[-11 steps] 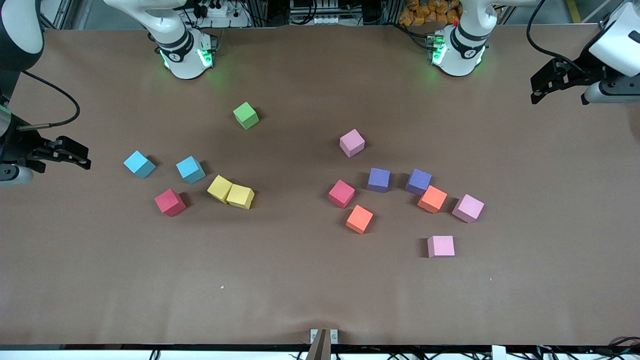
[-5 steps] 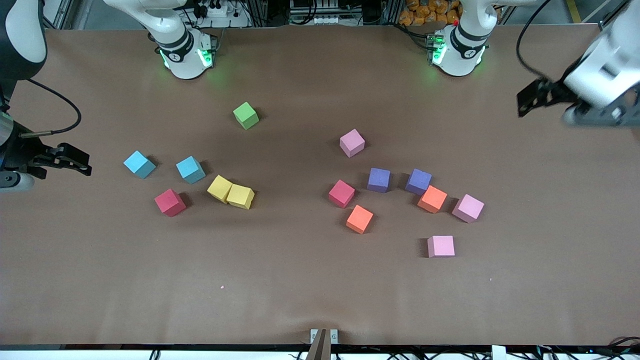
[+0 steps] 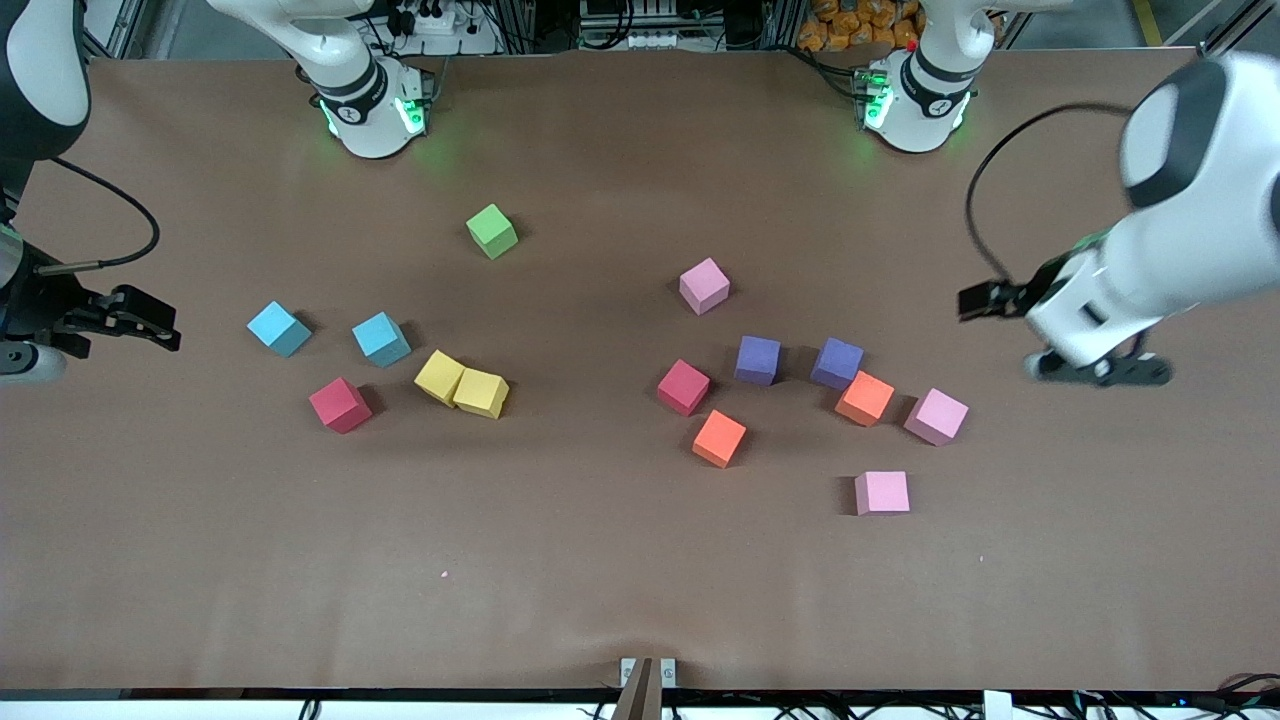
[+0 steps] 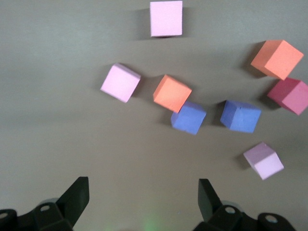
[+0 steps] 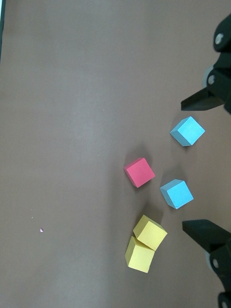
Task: Form number 2 with 11 blocks
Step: 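Move the left gripper toward the blue and orange cubes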
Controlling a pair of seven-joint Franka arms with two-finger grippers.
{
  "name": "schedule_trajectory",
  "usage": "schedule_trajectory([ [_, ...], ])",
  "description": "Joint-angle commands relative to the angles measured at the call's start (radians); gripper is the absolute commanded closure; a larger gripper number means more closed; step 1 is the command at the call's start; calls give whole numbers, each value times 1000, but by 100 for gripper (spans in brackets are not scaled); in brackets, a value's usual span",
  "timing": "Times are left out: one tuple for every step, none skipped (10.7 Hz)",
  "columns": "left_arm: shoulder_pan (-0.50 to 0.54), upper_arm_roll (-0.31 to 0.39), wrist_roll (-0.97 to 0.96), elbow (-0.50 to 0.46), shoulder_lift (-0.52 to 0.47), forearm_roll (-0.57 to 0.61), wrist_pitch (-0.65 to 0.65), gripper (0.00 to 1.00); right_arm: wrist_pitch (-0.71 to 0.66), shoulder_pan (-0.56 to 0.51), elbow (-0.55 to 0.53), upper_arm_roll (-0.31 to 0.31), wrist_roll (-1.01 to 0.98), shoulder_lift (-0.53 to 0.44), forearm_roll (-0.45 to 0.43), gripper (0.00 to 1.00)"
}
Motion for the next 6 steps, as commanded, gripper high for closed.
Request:
schedule_trajectory([
  [-48, -2, -138, -62, 54, -13, 115, 0, -8, -16, 12, 9, -17, 2, 9, 0],
  [-72, -10, -218, -67, 89, -13, 138, 0, -10, -16, 12, 9, -17, 1, 9, 0],
  [-119, -8, -367, -85, 111, -8, 140, 0, -10, -16, 12, 9, -17, 1, 9, 0],
  [-137, -10, -433, -106, 120, -7, 163, 0, -11, -16, 12, 9, -17, -1, 9, 0],
  [-140, -11, -468, -138, 128, -10, 192, 0, -13, -20, 12, 9, -17, -1, 9, 0],
  [-151, -11, -523, -192, 125, -11, 246, 0, -14, -24, 11, 9, -15, -2, 9, 0],
])
